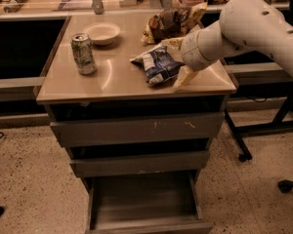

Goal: Place blue chip bag into bottom drawer

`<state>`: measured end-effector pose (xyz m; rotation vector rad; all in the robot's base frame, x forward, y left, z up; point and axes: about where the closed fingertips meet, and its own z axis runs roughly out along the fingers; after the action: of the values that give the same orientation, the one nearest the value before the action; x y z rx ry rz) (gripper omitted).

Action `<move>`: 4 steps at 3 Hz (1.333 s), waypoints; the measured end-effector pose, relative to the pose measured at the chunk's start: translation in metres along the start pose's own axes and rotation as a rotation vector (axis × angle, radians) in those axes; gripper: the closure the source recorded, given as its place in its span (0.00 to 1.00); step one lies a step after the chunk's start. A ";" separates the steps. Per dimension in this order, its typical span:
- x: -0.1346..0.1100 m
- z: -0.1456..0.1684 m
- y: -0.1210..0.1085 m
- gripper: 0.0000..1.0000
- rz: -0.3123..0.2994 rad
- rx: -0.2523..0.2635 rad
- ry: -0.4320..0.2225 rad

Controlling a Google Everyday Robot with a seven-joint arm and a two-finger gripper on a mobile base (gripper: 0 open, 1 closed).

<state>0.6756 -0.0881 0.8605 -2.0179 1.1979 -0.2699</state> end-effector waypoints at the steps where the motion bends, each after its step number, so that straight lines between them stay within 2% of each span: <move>1: -0.002 0.012 0.002 0.31 0.011 -0.007 -0.013; 2: -0.003 0.019 0.002 0.50 0.028 0.000 -0.024; 4: -0.003 0.019 0.002 0.96 0.028 -0.001 -0.024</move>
Offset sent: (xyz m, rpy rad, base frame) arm 0.0112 0.0115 -0.0170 0.0555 0.0243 -0.0175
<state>0.6823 -0.0770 0.8466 -1.9976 1.2110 -0.2311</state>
